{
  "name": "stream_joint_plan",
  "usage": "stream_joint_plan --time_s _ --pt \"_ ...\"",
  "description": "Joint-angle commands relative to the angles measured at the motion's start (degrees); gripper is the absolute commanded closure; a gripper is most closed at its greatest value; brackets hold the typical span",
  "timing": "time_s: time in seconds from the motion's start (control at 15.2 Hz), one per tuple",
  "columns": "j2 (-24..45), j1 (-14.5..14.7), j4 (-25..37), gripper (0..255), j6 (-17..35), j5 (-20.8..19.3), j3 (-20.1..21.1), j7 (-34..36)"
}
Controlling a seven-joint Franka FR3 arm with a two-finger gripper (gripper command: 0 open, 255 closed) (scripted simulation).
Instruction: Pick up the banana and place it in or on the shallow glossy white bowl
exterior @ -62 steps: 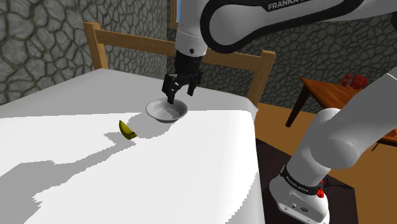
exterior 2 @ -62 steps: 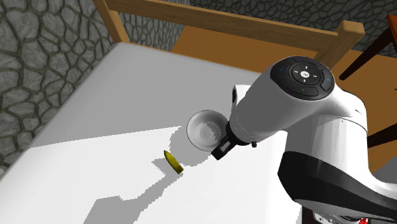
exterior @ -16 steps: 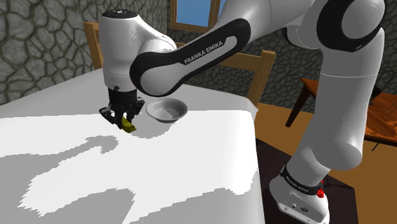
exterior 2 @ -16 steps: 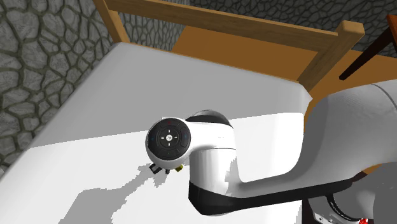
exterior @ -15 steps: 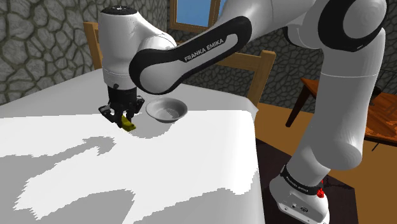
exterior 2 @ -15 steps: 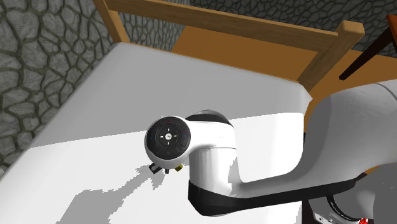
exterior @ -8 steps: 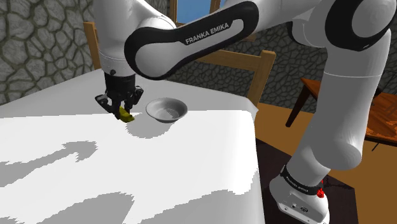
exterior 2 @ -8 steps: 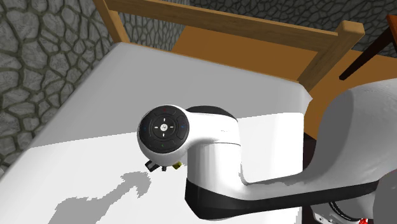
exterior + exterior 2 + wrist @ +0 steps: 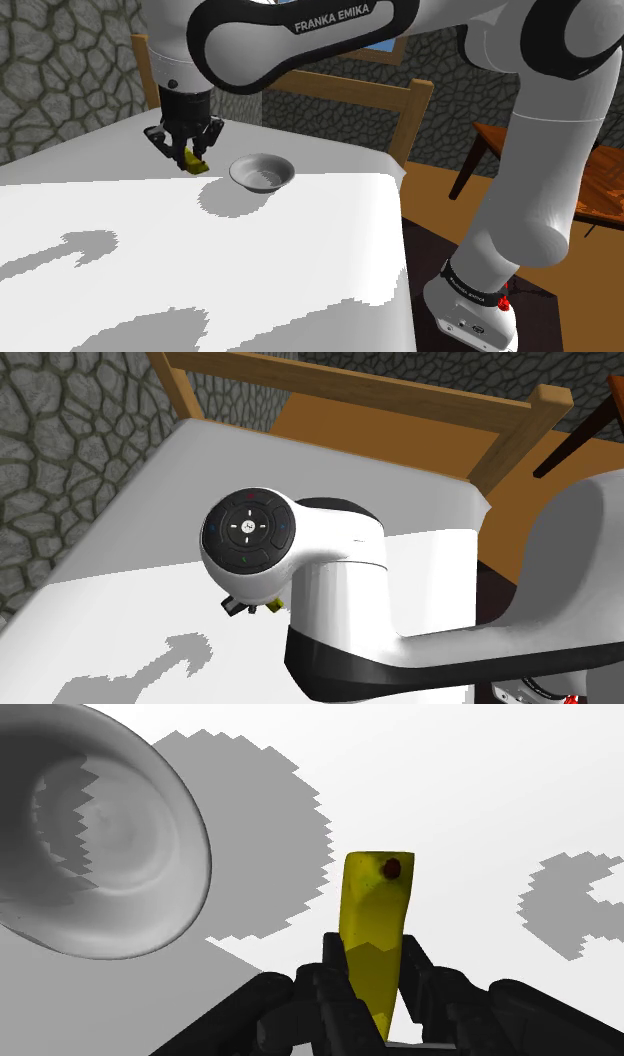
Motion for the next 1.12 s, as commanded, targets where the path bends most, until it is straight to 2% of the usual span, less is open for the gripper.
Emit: stream_joint_plan --time_s 0.0,0.26,0.53,0.86,1.06 --pt "-0.15 0.07 1.20 255 -1.33 0.23 0.10 -0.26" --pt "-7.41 -4.78 -7.46 255 2.17 5.16 -0.87 -6.44" --pt "-13.81 -8.27 -14.65 255 4.71 9.87 -3.01 -13.35" --pt "-20.39 -11.21 -21.85 255 6.74 14.63 -6.96 -22.17" --pt "-20.39 -11.32 -23.45 255 8.36 14.65 -7.24 -22.51"
